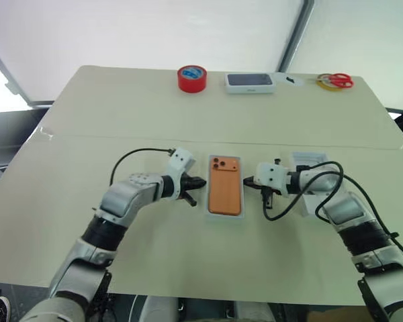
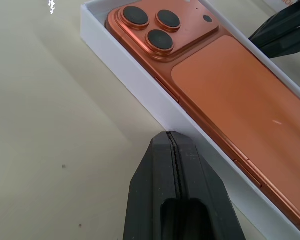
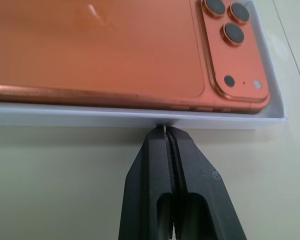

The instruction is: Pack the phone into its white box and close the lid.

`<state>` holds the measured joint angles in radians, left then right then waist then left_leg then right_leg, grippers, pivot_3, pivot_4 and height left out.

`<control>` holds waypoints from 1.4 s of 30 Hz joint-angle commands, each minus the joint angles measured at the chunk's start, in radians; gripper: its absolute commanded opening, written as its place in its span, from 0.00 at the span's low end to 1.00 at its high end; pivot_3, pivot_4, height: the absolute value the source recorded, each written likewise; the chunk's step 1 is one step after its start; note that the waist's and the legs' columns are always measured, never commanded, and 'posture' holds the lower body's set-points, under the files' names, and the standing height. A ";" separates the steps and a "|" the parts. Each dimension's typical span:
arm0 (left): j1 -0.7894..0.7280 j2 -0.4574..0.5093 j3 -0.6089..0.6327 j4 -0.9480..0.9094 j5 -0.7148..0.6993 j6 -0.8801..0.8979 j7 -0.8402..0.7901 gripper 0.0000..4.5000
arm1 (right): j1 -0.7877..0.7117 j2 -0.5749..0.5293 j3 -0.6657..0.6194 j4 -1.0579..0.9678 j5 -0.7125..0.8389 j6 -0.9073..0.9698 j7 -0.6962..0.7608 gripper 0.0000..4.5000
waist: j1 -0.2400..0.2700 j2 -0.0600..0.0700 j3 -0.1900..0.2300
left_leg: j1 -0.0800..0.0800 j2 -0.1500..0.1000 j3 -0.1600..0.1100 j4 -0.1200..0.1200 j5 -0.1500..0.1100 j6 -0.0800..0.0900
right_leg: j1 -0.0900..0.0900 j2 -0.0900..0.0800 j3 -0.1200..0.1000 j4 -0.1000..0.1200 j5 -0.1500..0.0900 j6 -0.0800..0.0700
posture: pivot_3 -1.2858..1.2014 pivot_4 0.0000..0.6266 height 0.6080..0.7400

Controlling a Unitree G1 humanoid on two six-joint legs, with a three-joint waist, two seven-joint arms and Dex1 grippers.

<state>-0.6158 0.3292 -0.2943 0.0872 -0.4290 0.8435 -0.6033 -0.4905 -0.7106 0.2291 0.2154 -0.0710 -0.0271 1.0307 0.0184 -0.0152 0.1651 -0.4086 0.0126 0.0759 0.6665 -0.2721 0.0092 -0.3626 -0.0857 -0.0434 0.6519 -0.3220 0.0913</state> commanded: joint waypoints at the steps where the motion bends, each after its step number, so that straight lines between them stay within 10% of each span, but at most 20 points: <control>1: -0.057 -0.098 -0.046 0.046 0.016 -0.034 -0.043 0.00 | 0.000 -0.039 -0.041 -0.024 0.013 -0.021 0.009 0.01 | -0.001 0.000 0.000 | 0.000 0.000 0.000 0.000 0.000 0.000 | 0.000 0.000 0.000 0.000 0.000 0.000 | 0.52 0.24 0.92; 27: -0.083 -0.222 -0.043 0.175 0.186 -0.159 -0.104 0.00 | 0.128 -0.182 -0.141 -0.009 0.005 -0.065 0.012 0.01 | -0.006 0.000 0.000 | 0.000 0.001 0.000 0.000 -0.001 0.001 | 0.000 0.000 0.000 0.000 0.000 0.000 | 0.52 0.24 0.92; 39: 0.053 -0.098 0.095 -0.093 0.092 -0.186 -0.170 0.00 | 0.209 -0.247 -0.232 -0.041 0.124 -0.011 0.040 0.01 | -0.008 0.001 0.000 | 0.000 0.001 0.000 0.000 -0.001 0.001 | 0.000 0.000 0.000 0.000 0.000 0.000 | 0.52 0.24 0.92; 42: 0.108 -0.022 0.128 -0.179 0.058 -0.181 -0.217 0.12 | 0.209 -0.238 -0.265 -0.106 0.214 0.112 0.065 0.19 | -0.009 0.002 0.001 | 0.000 0.002 0.000 0.000 -0.001 0.001 | 0.000 0.000 0.000 0.000 0.000 0.000 | 0.52 0.24 0.92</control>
<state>-0.5114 0.2932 -0.1989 -0.0264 -0.3463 0.6786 -0.7969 -0.2757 -0.9495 0.0151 0.1600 0.0917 0.0404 1.0874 0.0091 -0.0134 0.1657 -0.4082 0.0145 0.0759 0.6668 -0.2726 0.0102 -0.3623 -0.0852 -0.0432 0.6516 -0.3219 0.0915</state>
